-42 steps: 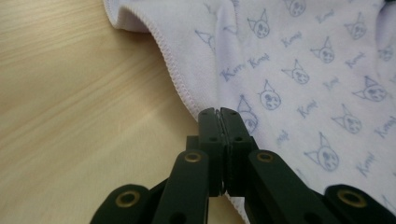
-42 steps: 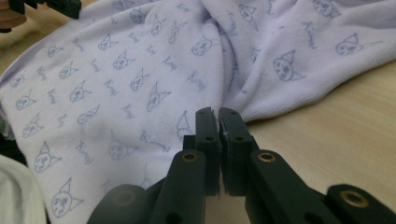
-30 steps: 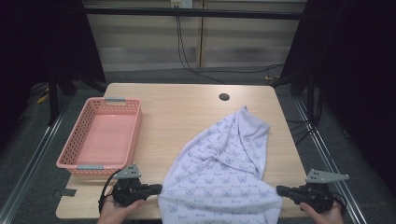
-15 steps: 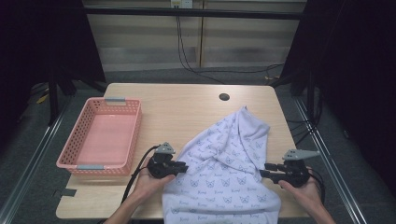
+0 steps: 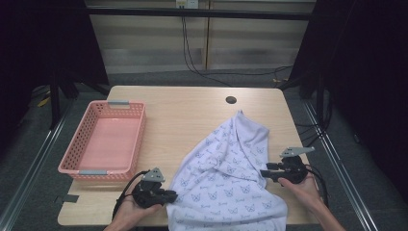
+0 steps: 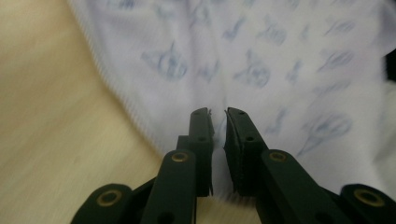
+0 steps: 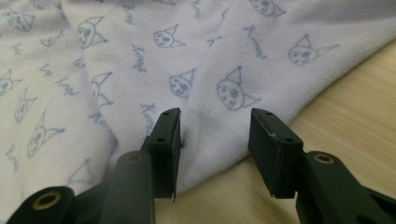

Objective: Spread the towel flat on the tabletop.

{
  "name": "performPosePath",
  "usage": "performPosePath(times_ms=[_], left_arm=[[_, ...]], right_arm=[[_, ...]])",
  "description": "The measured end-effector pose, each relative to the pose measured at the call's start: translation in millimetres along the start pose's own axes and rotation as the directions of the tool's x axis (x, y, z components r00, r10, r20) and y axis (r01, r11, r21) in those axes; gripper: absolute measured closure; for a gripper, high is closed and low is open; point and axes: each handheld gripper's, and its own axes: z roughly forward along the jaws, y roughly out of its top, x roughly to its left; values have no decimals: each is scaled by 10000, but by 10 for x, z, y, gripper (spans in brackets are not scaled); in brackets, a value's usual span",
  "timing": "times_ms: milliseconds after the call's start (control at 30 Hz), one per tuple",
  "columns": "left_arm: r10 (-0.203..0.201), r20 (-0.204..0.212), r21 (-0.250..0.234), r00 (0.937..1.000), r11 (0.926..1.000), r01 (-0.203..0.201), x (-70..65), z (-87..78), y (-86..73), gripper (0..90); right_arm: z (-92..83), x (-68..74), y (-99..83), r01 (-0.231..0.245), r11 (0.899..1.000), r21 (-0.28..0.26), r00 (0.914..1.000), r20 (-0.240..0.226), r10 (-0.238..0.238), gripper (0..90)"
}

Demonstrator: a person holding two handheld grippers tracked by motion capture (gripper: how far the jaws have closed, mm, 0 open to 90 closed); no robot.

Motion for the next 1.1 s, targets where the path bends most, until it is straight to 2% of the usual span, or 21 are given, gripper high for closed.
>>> performPosePath(times_ms=[67,133,167,200,233,300,367,400,500,533,600,633,700,733,800,867,900,967,1000,1033,1100], left_arm=[[183,-127,-205,9998,9996,-185,12,68,124,749],[435,-267,-266,9987,9987,-442,20,187,229,726],[469,-301,-105,9984,9988,-473,28,251,270,709],[563,-371,-1,9977,9984,-563,33,308,297,716],[643,-502,122,9967,9979,-638,35,348,315,730],[655,-598,451,9961,9970,-629,47,394,308,744],[453,-660,343,9968,9985,-431,58,372,274,759],[470,-806,417,9956,9982,-438,53,354,264,769],[505,-1028,452,9934,9979,-461,30,277,187,797],[269,-1051,488,9941,9986,-219,28,242,161,809],[263,-1014,529,9945,9984,-210,21,171,95,816],[178,-908,483,9957,9987,-134,17,140,55,817],[41,-542,672,9985,9977,-4,13,80,3,817],[-76,-557,737,9984,9972,117,-9,54,-18,818],[-93,-584,763,9982,9970,137,-43,9,-66,816],[-373,-288,532,9989,9978,388,-55,-24,-101,745],[-280,-103,453,9996,9986,284,-57,-39,-100,717],[-183,-279,68,9994,9998,185,-54,-56,-53,697],[-244,-219,-140,9995,9996,241,-32,-56,-12,689],[-248,-162,-280,9996,9993,244,-1,-50,33,696],[-268,-468,-534,9985,9983,243,69,-15,136,701]], right_arm=[[70,-6,30,114,9998,167,9999,16,-114,556],[128,-2,48,278,9993,237,9996,64,-280,747],[139,-11,70,216,9996,183,9997,-100,-214,817],[134,-15,96,171,9998,118,9998,40,-171,874],[111,-29,133,298,9995,-83,9991,307,-295,885],[5,-97,231,-51,9967,-809,9995,313,76,889],[-121,-173,361,38,9909,-1344,9972,741,62,890],[-187,-219,439,-56,9855,-1697,9967,793,193,891],[-269,-295,565,-91,9769,-2133,9909,1291,374,890],[-270,-321,594,-78,9735,-2287,9884,1462,422,890],[-233,-378,643,-41,9753,-2210,9830,1782,445,890],[-206,-415,656,-92,9735,-2283,9827,1779,510,889],[-133,-441,667,-213,9735,-2277,9883,1422,549,880],[-91,-425,664,-14,9774,-2112,9877,1523,343,844],[-36,-359,648,60,9789,-2041,9899,1398,231,688],[-63,-290,611,24,9770,-2132,9941,1067,209,621],[-95,-246,581,-21,9756,-2193,9931,1141,278,599],[-165,-159,494,125,9761,-2171,9946,1037,104,599],[-193,-118,442,157,9757,-2186,9950,1001,64,621],[-218,-75,387,143,9747,-2233,9961,878,55,694],[-221,-14,287,45,9802,-1978,10000,1,-46,743]])
